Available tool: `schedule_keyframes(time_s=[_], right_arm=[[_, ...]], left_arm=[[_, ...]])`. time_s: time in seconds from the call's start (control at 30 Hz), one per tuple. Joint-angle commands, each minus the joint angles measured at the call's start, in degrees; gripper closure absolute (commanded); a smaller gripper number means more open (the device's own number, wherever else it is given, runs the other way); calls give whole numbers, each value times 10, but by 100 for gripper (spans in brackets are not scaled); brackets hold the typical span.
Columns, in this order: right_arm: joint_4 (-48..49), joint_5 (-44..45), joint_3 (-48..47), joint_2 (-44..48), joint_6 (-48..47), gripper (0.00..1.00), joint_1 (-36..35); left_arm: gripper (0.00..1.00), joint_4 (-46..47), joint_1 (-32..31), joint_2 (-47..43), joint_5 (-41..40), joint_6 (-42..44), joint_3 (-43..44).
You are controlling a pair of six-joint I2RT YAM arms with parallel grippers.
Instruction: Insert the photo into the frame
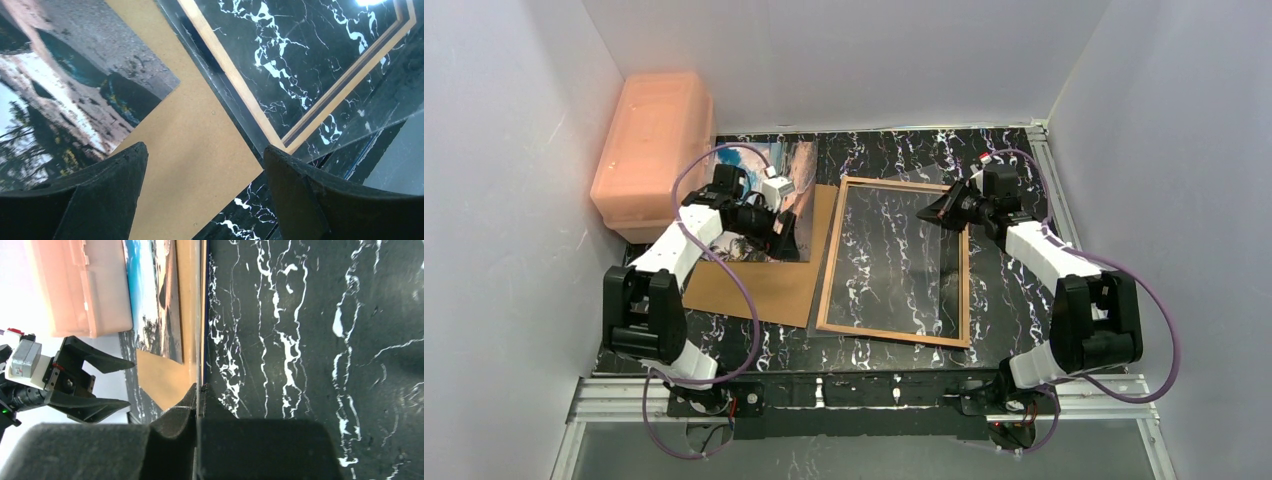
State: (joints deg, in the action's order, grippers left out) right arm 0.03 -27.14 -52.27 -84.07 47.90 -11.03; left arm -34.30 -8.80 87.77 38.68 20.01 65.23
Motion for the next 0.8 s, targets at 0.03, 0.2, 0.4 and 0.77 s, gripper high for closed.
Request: schedule_keyframes(time_s=[0.03, 0.2, 0.4, 0.77], right_arm=[[9, -11, -21, 10, -91, 91, 14], [11, -32, -8, -20, -99, 83, 19], [28, -60, 9, -29, -88, 71, 23], [79, -84, 54, -22, -47, 71, 38]], left_arm=[[19, 24, -39, 14, 0, -11, -7], [25, 54, -89, 38, -32, -21, -19], [37, 73, -121, 75, -72, -25, -25], [51, 79, -125, 128, -63, -39, -21]])
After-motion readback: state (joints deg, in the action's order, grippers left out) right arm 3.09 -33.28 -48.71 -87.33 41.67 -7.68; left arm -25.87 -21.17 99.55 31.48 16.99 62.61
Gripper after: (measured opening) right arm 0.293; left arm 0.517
